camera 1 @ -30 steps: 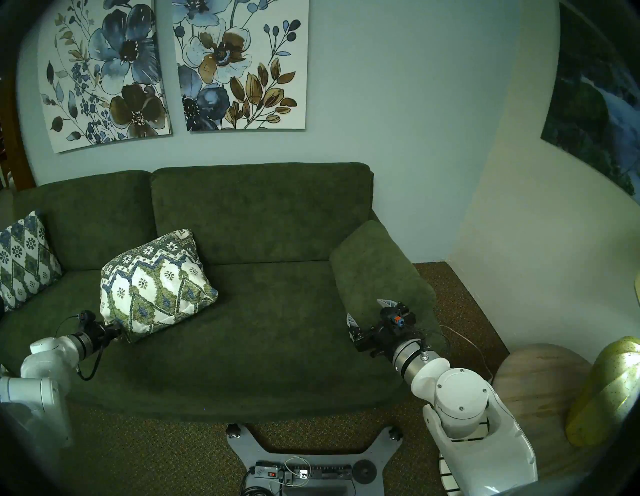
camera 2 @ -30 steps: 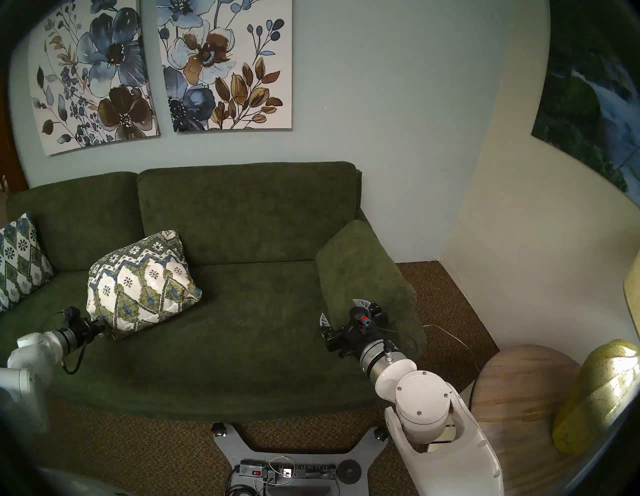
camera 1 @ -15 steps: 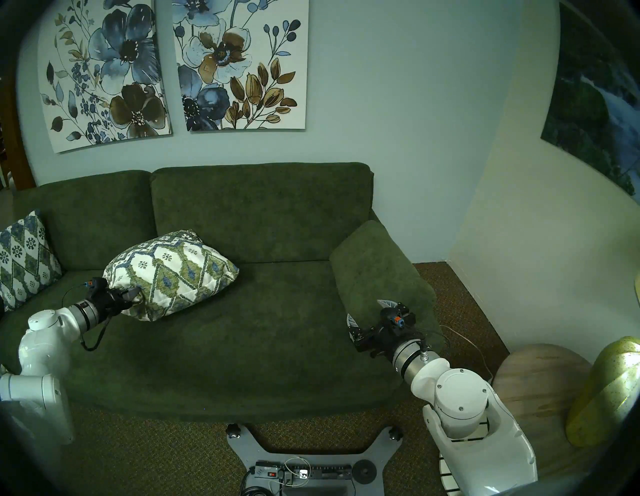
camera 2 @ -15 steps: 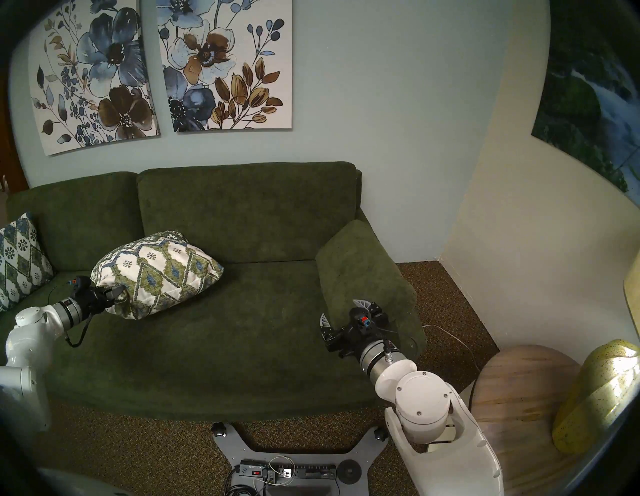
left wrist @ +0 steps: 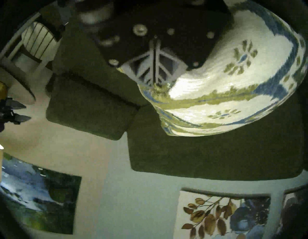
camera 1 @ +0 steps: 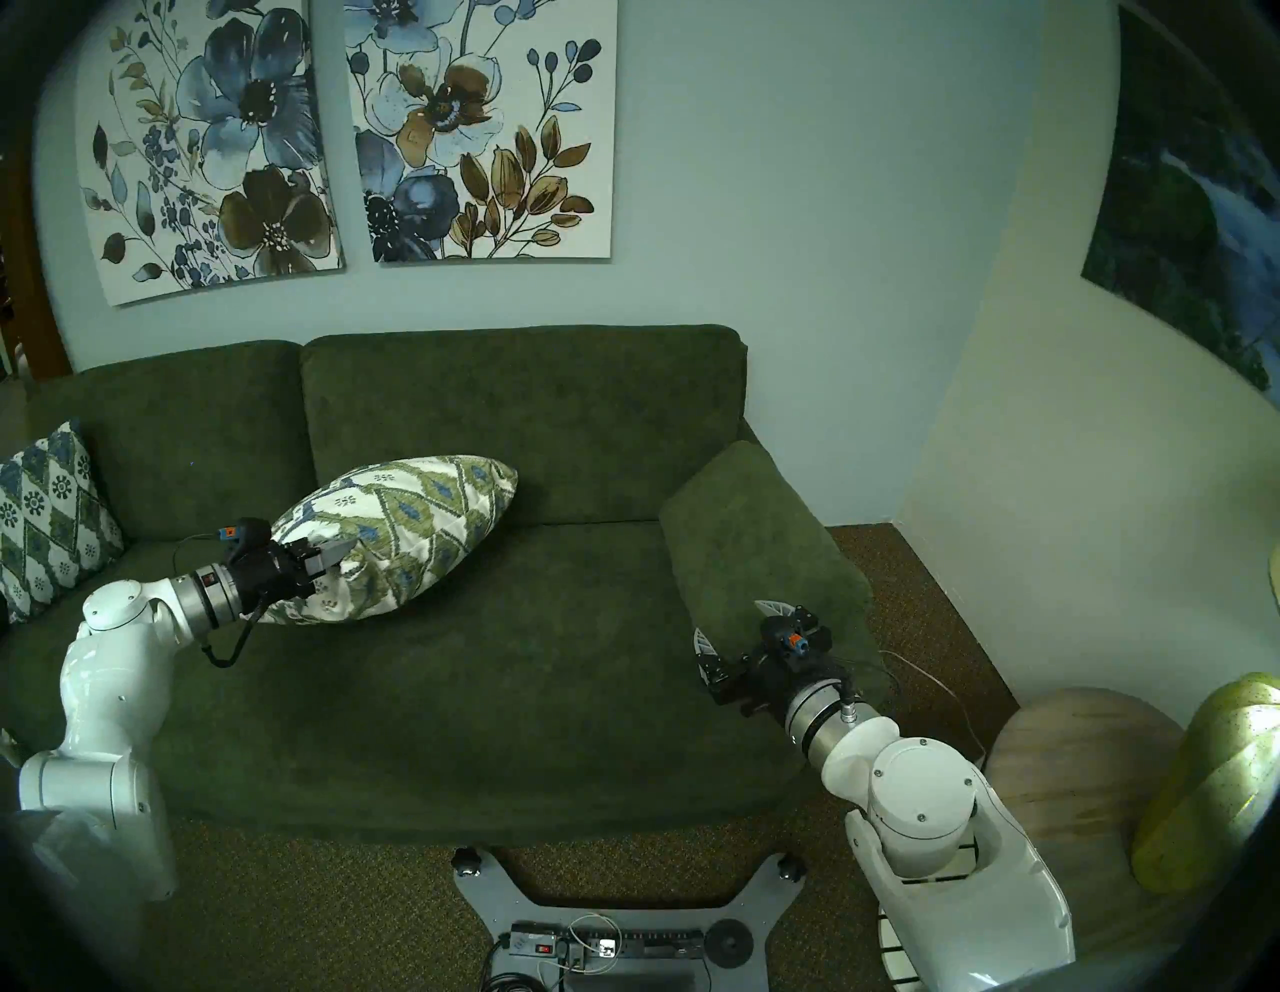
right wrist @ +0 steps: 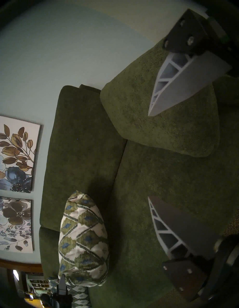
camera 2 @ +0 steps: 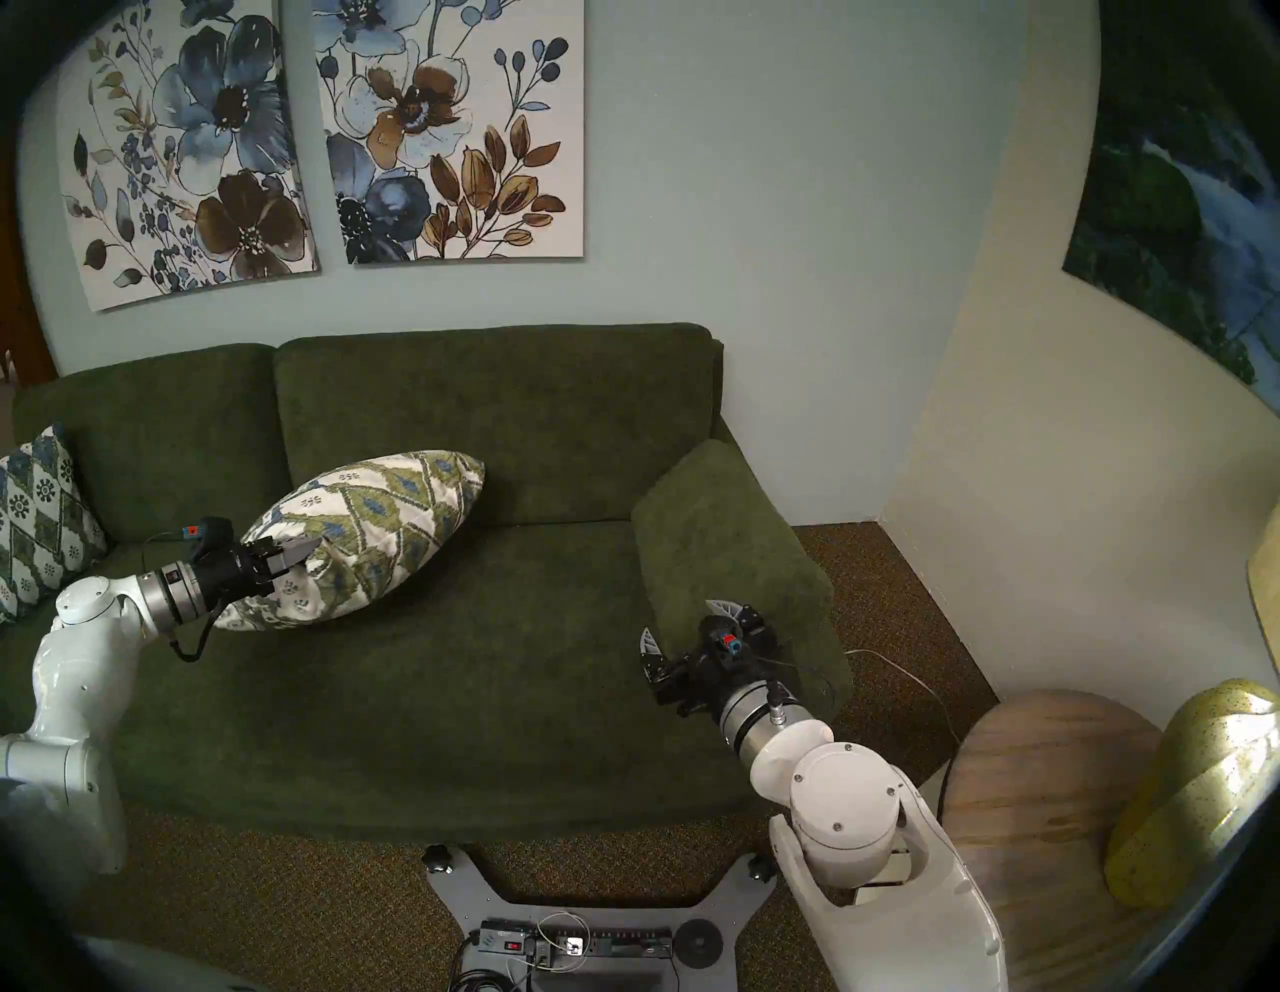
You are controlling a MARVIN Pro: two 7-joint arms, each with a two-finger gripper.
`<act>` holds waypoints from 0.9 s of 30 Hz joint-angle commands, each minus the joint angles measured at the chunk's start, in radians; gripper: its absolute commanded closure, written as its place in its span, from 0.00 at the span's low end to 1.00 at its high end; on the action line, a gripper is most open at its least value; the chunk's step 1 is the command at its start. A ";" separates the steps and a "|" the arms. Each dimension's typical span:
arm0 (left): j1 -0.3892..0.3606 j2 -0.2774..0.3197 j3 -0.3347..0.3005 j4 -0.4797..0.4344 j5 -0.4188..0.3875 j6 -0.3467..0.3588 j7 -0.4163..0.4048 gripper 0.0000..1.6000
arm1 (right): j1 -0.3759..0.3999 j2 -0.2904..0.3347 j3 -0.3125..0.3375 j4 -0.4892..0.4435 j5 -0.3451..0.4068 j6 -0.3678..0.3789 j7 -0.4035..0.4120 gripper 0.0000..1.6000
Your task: Fix throw pillow on sofa
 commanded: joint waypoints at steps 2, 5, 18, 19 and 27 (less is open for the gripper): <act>-0.031 -0.047 0.013 -0.133 -0.071 0.005 -0.112 1.00 | 0.007 -0.002 -0.002 -0.012 0.001 -0.003 0.001 0.00; -0.017 -0.059 0.022 -0.176 -0.084 0.013 -0.112 1.00 | 0.007 -0.002 -0.002 -0.012 0.001 -0.003 0.001 0.00; 0.112 -0.084 0.045 -0.344 -0.145 0.079 -0.112 1.00 | 0.008 -0.001 -0.003 -0.013 0.002 -0.004 -0.001 0.00; 0.115 -0.086 0.046 -0.352 -0.149 0.083 -0.112 1.00 | 0.008 -0.001 -0.003 -0.013 0.002 -0.004 -0.001 0.00; 0.159 -0.123 0.062 -0.452 -0.191 0.122 -0.112 1.00 | 0.008 0.000 -0.004 -0.013 0.002 -0.004 -0.002 0.00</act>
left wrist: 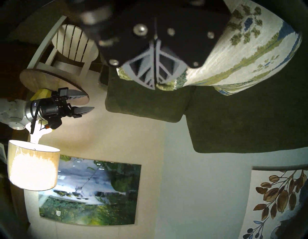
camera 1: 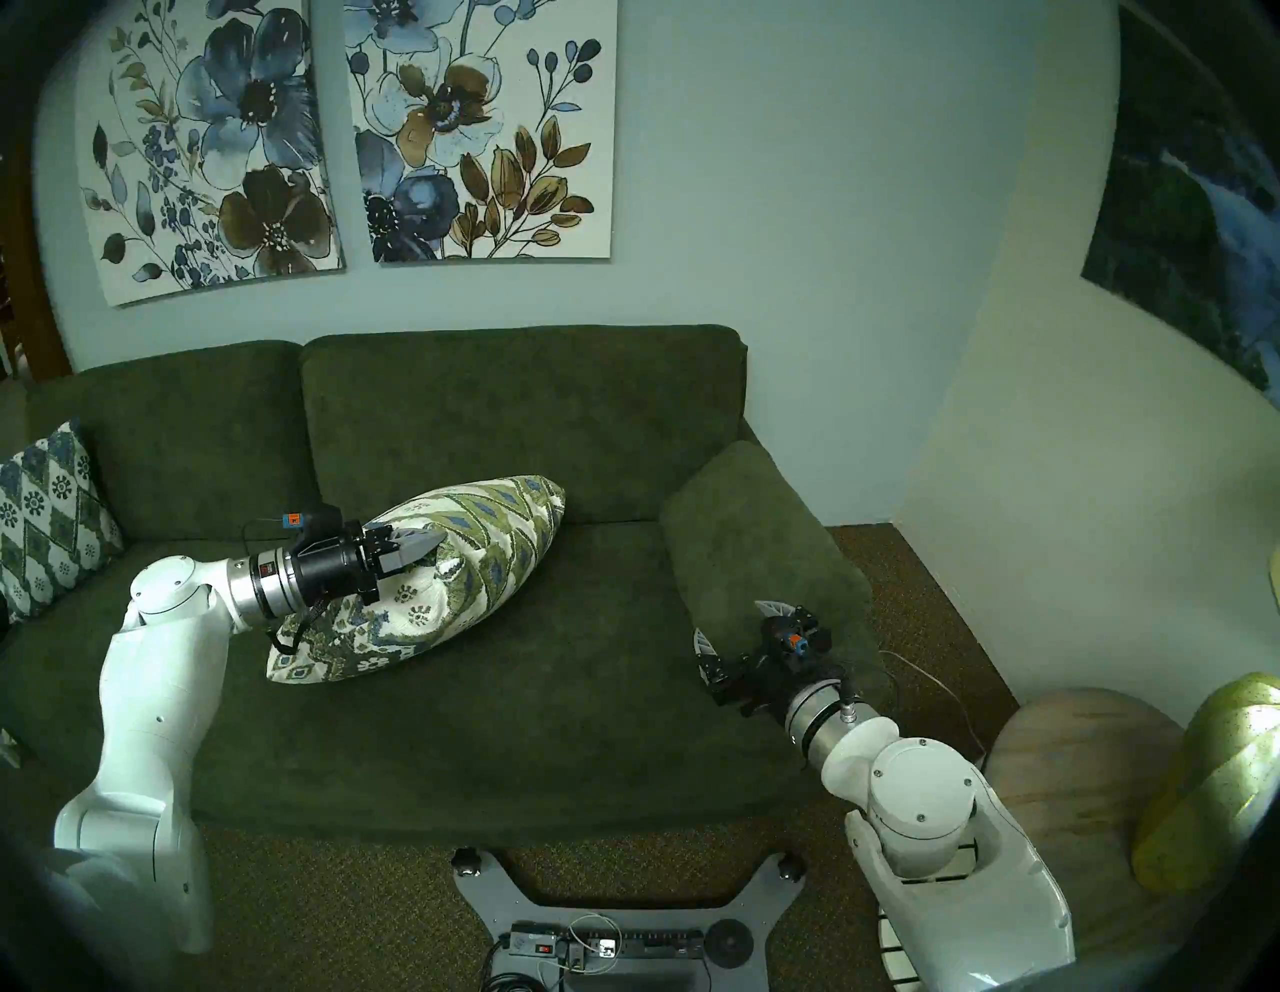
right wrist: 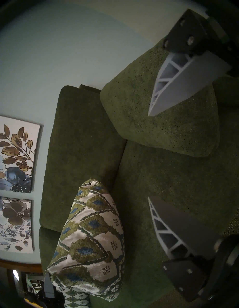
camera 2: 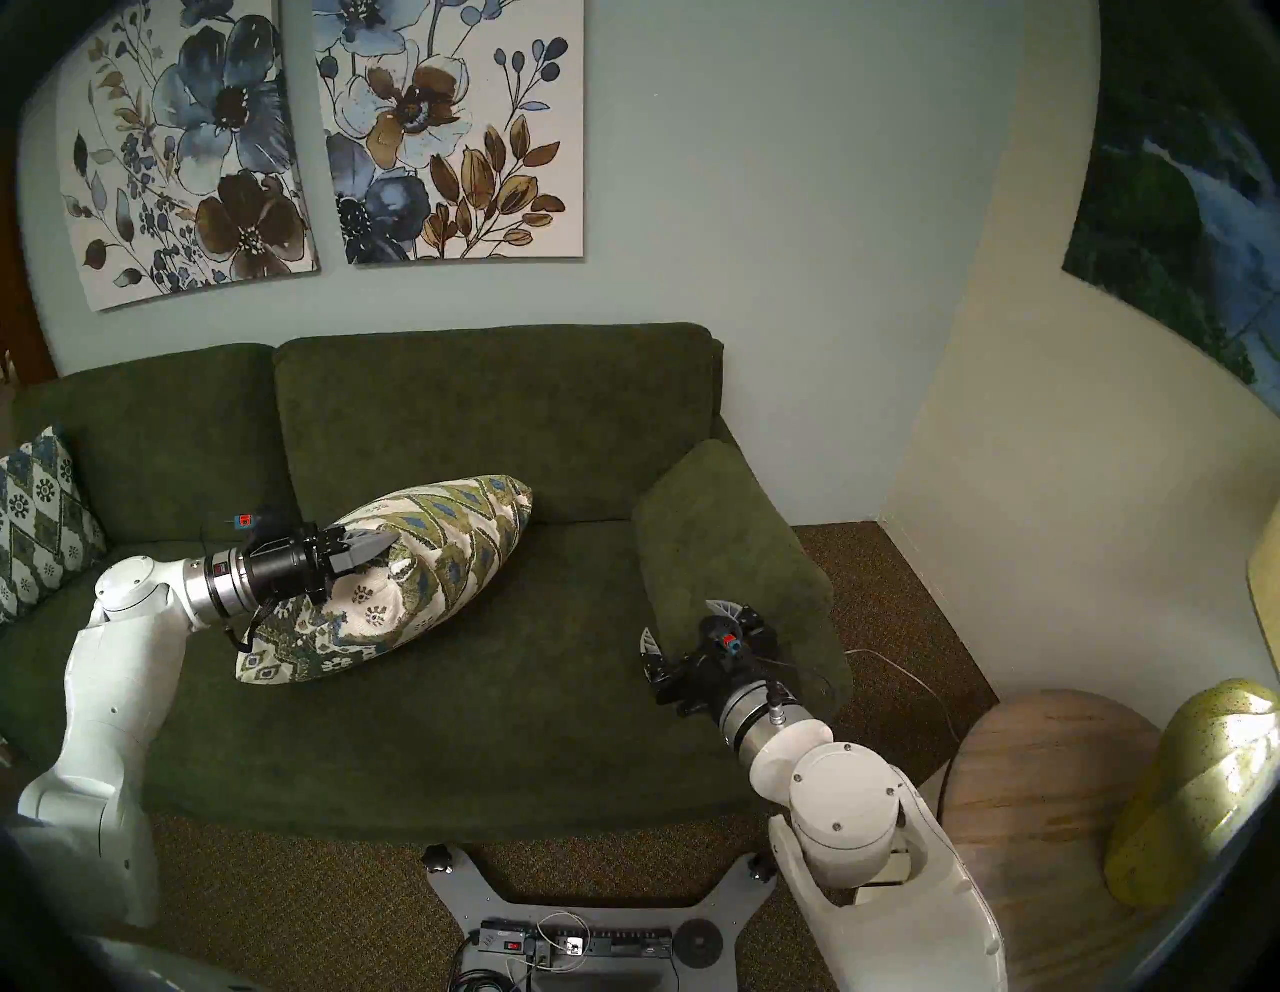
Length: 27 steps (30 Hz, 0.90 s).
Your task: Fix throw pillow on sofa
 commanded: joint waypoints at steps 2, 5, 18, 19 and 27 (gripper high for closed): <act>0.019 -0.043 0.016 -0.125 -0.084 0.036 -0.013 1.00 | 0.007 -0.002 -0.002 -0.013 0.001 -0.004 0.001 0.00; 0.027 -0.065 0.034 -0.169 -0.099 0.050 -0.013 1.00 | 0.007 -0.002 -0.002 -0.014 0.002 -0.004 0.001 0.00; 0.108 -0.172 0.148 -0.334 -0.138 0.126 -0.013 1.00 | 0.007 -0.001 -0.003 -0.018 0.003 -0.004 0.001 0.00; 0.131 -0.175 0.154 -0.343 -0.133 0.130 -0.013 1.00 | 0.007 0.000 -0.003 -0.018 0.003 -0.004 0.001 0.00; 0.245 -0.175 0.168 -0.378 -0.032 0.138 0.082 1.00 | 0.005 0.001 -0.003 -0.023 0.006 -0.004 0.002 0.00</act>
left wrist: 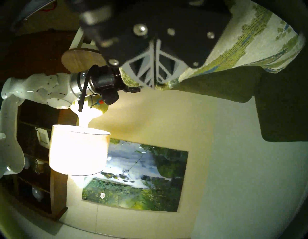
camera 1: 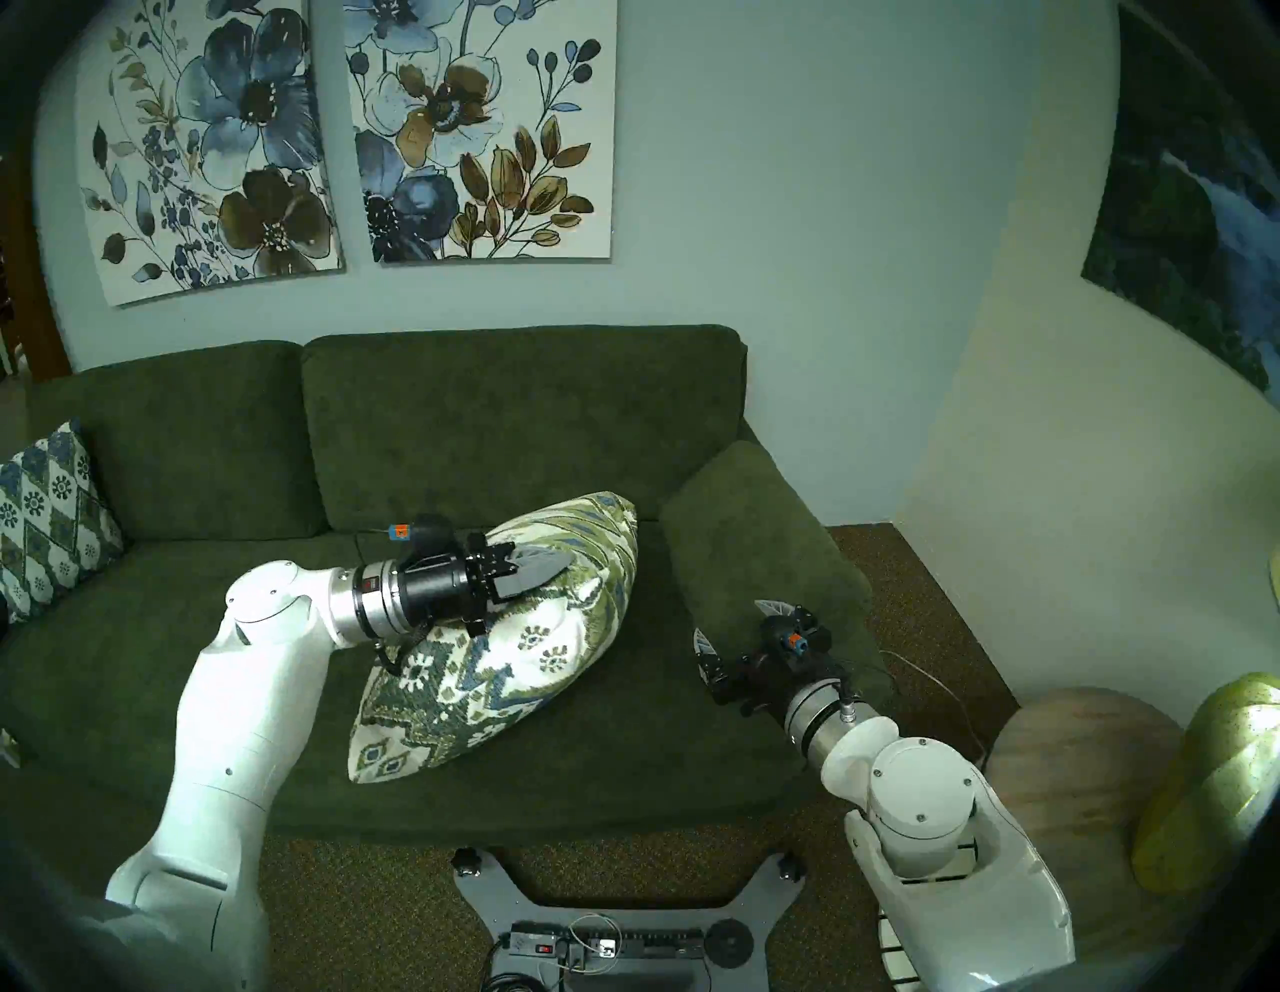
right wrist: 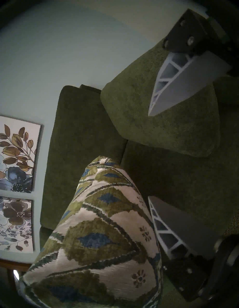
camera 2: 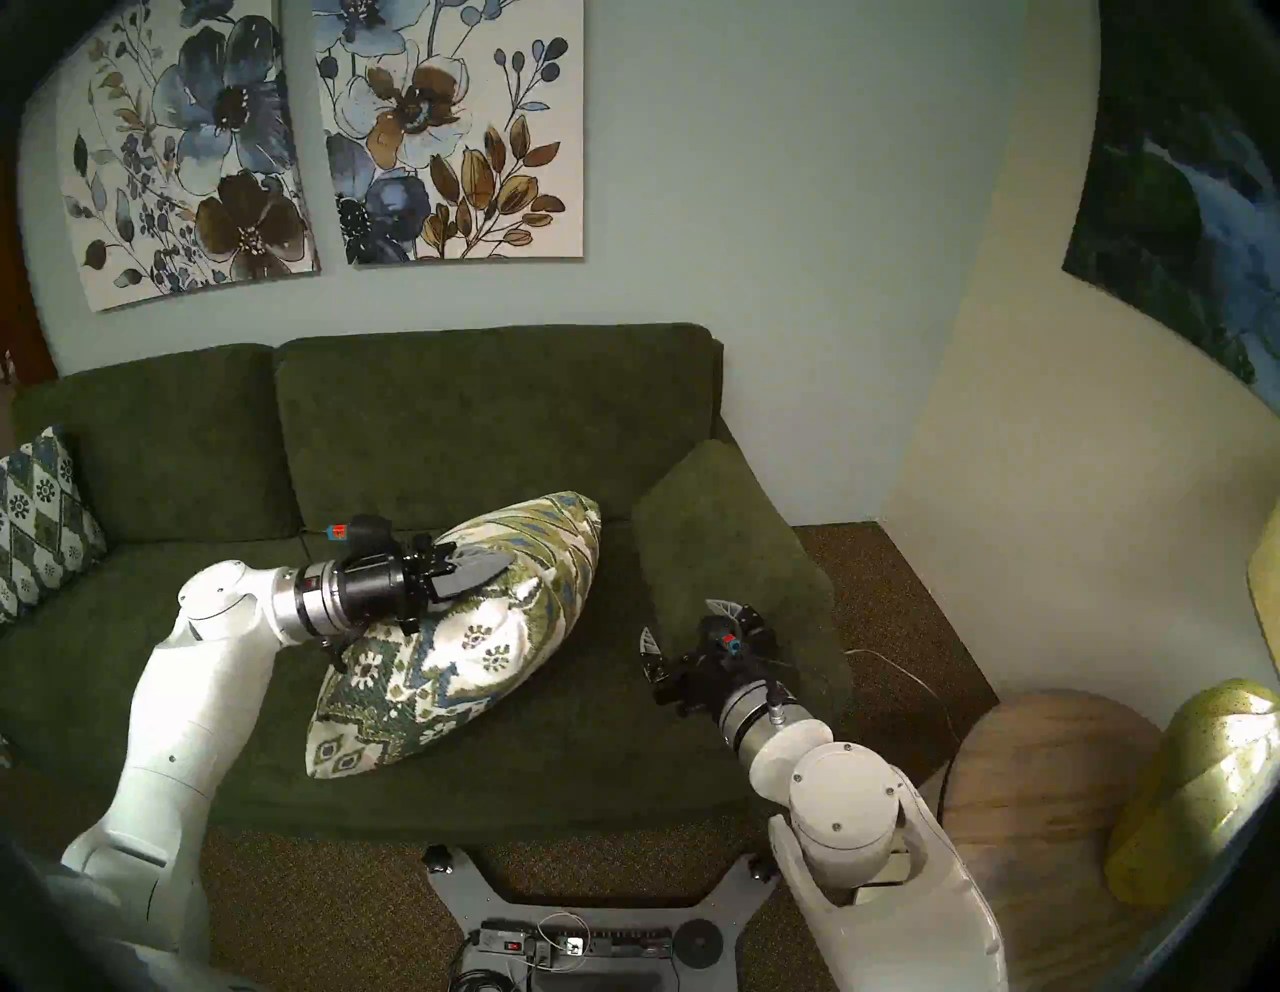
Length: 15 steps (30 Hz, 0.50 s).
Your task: Fix throw pillow on sofa
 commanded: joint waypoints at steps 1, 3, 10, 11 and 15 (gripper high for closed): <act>0.108 -0.031 -0.010 -0.014 0.073 -0.009 0.107 1.00 | 0.004 0.000 -0.001 -0.021 0.004 -0.003 0.004 0.00; 0.140 -0.048 -0.035 -0.014 0.109 -0.022 0.145 0.87 | 0.004 0.000 -0.001 -0.022 0.004 -0.003 0.004 0.00; 0.128 -0.088 -0.085 0.034 0.192 -0.043 0.244 0.00 | 0.003 0.002 -0.001 -0.025 0.007 -0.002 0.005 0.00; 0.127 -0.084 -0.083 0.037 0.191 -0.047 0.275 0.00 | 0.003 0.003 -0.001 -0.025 0.008 -0.001 0.005 0.00; 0.101 -0.072 -0.087 0.105 0.194 -0.073 0.296 0.00 | 0.003 0.004 -0.001 -0.026 0.009 0.000 0.005 0.00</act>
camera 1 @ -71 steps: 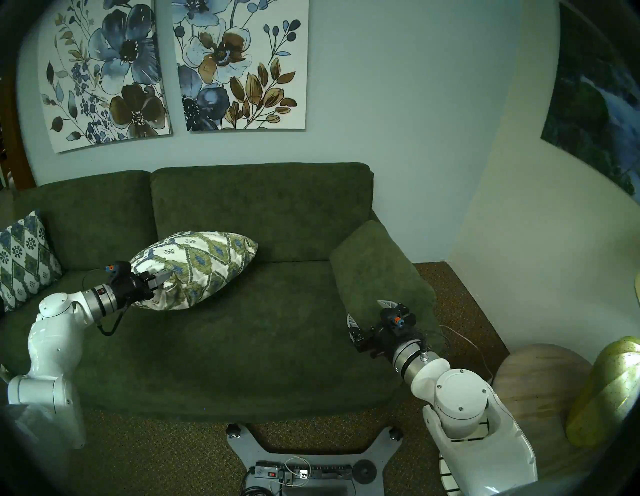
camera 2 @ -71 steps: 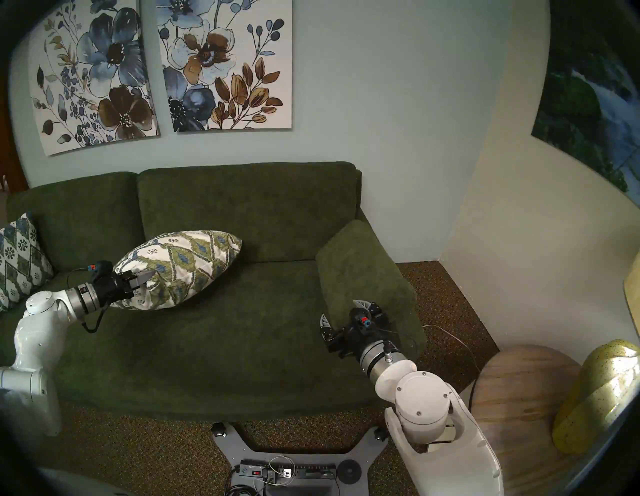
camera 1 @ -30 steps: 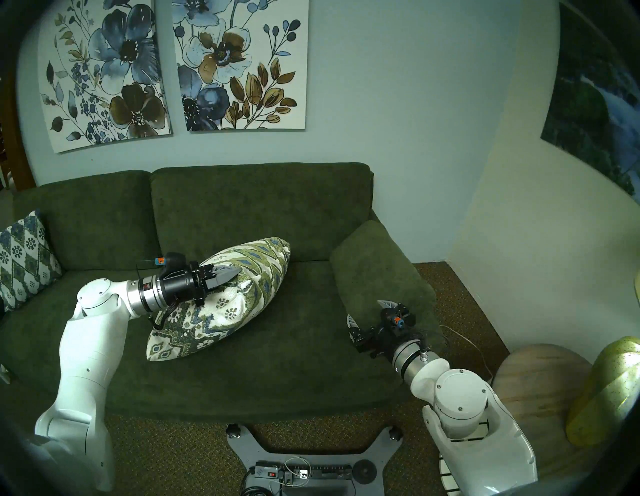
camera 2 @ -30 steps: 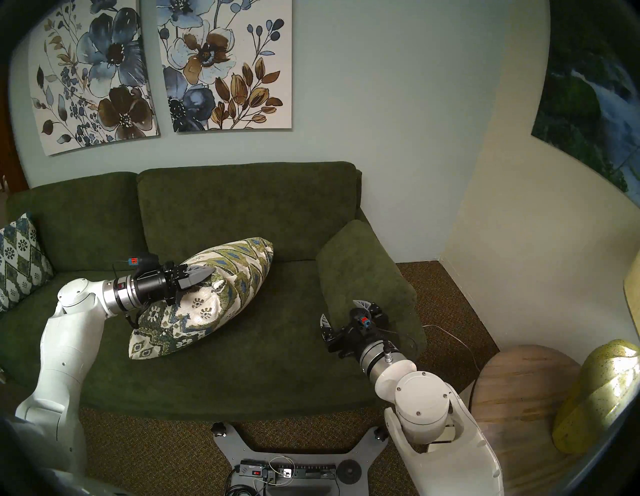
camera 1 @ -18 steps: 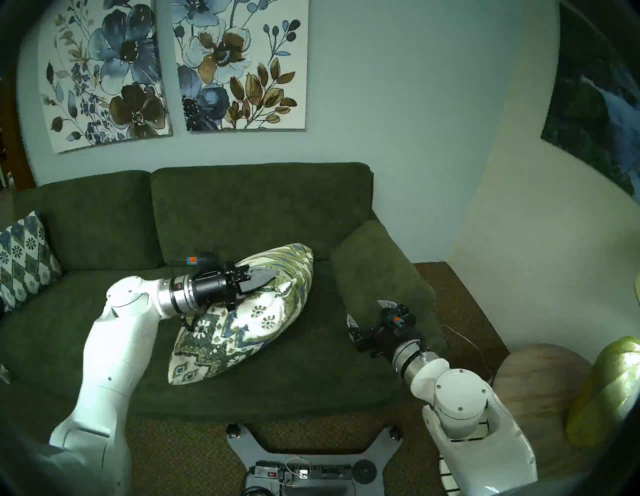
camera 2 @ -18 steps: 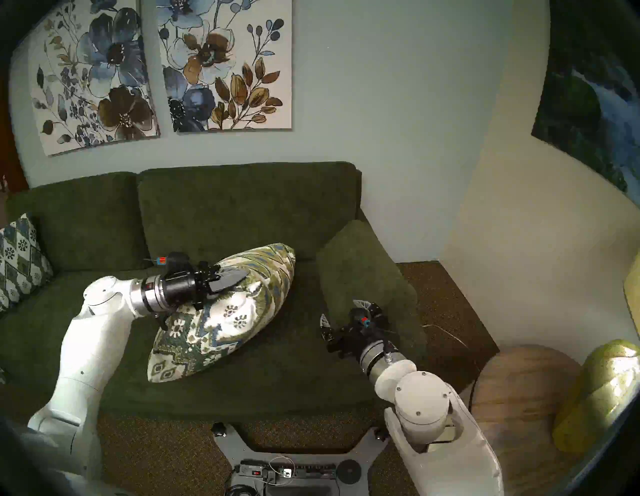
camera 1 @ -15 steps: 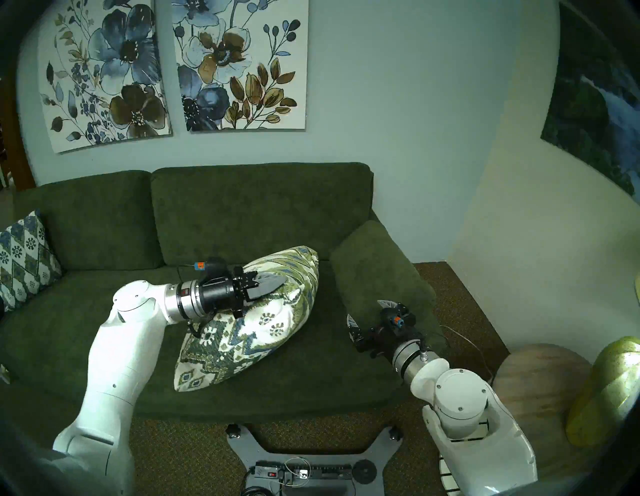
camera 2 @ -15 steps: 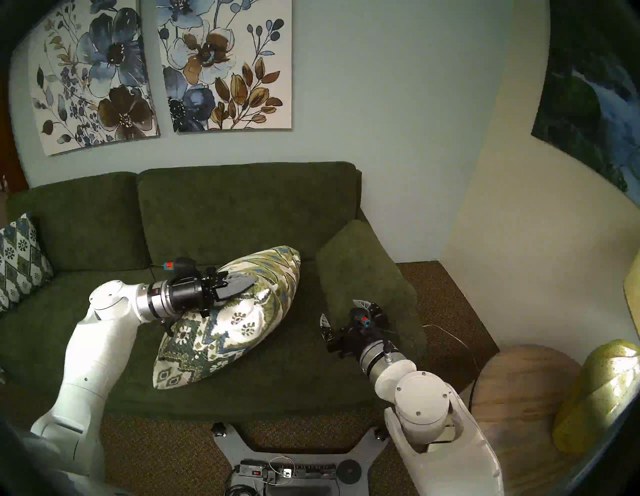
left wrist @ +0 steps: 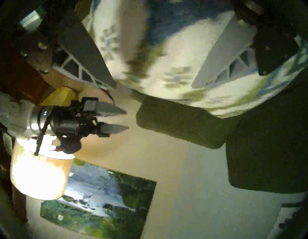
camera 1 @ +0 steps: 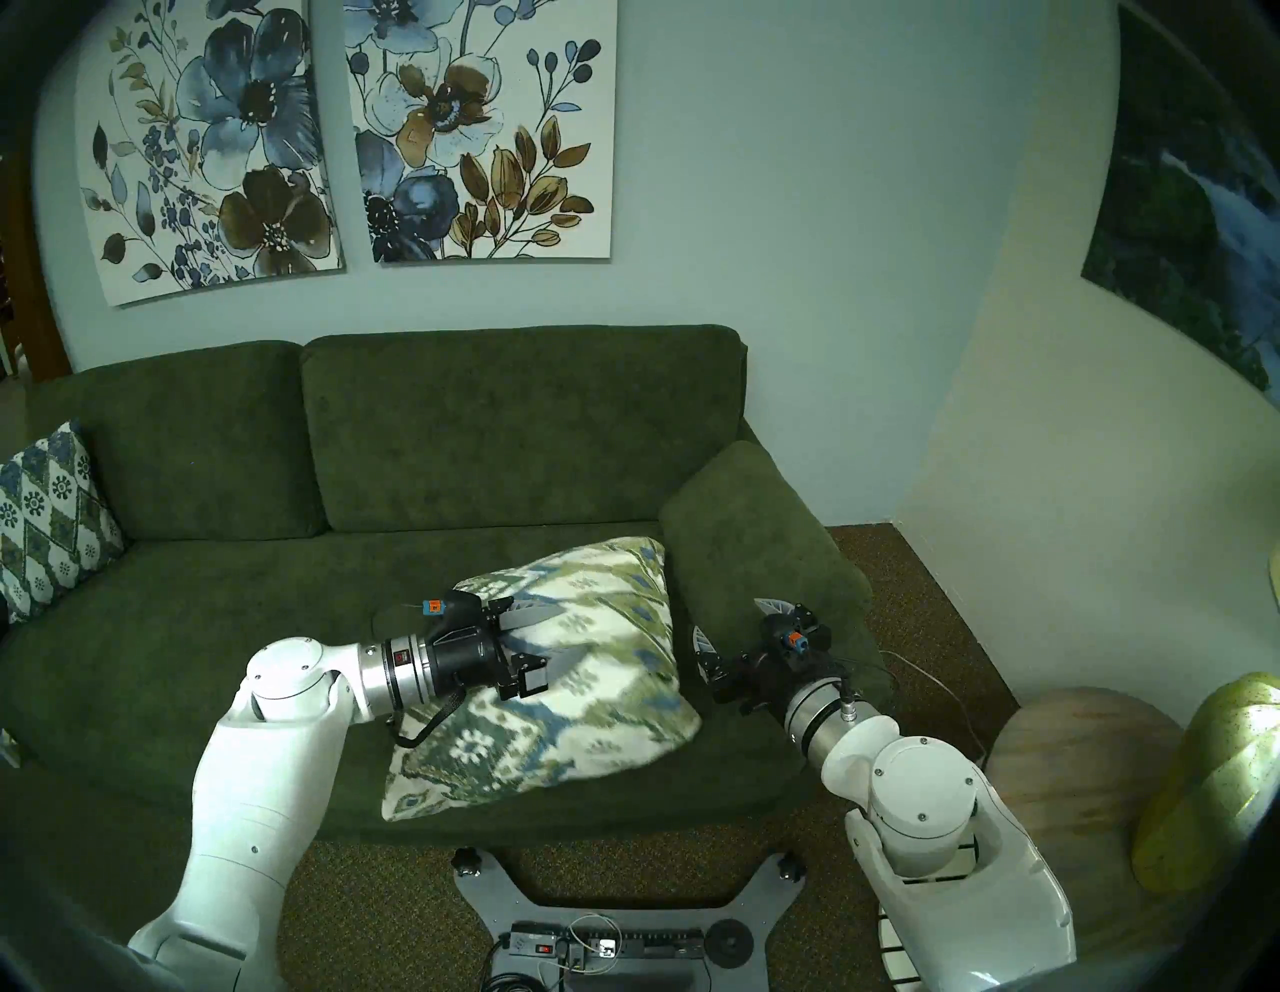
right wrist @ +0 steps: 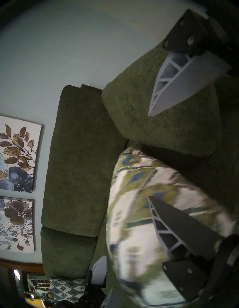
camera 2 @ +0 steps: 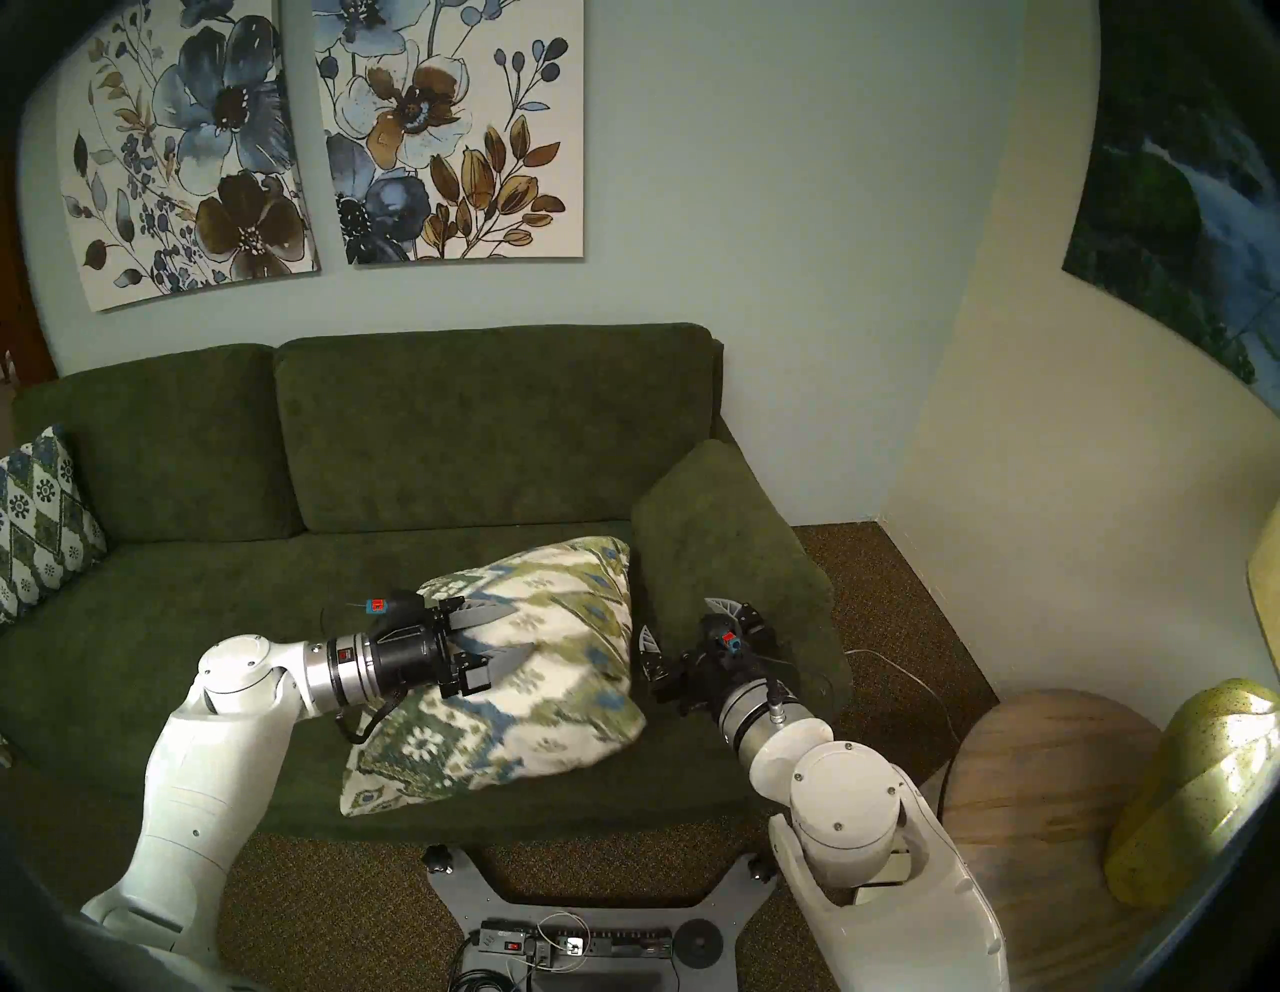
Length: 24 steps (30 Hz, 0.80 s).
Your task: Fix throw pillow on sofa
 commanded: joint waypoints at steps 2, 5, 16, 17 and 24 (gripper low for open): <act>-0.038 -0.003 -0.022 0.080 0.006 -0.042 0.036 0.00 | 0.003 0.001 -0.001 -0.020 0.003 0.000 0.004 0.00; -0.065 0.004 -0.021 0.148 0.016 -0.062 0.035 0.00 | 0.003 0.001 -0.001 -0.020 0.003 -0.001 0.003 0.00; -0.172 0.021 -0.014 0.368 0.034 -0.143 0.023 0.00 | 0.003 0.003 -0.001 -0.020 0.005 -0.001 0.002 0.00; -0.178 0.023 -0.015 0.379 0.033 -0.148 0.019 0.00 | 0.003 0.003 -0.002 -0.020 0.005 -0.001 0.002 0.00; -0.237 0.046 -0.024 0.467 0.028 -0.168 -0.009 0.00 | 0.003 0.004 -0.002 -0.020 0.006 -0.001 0.002 0.00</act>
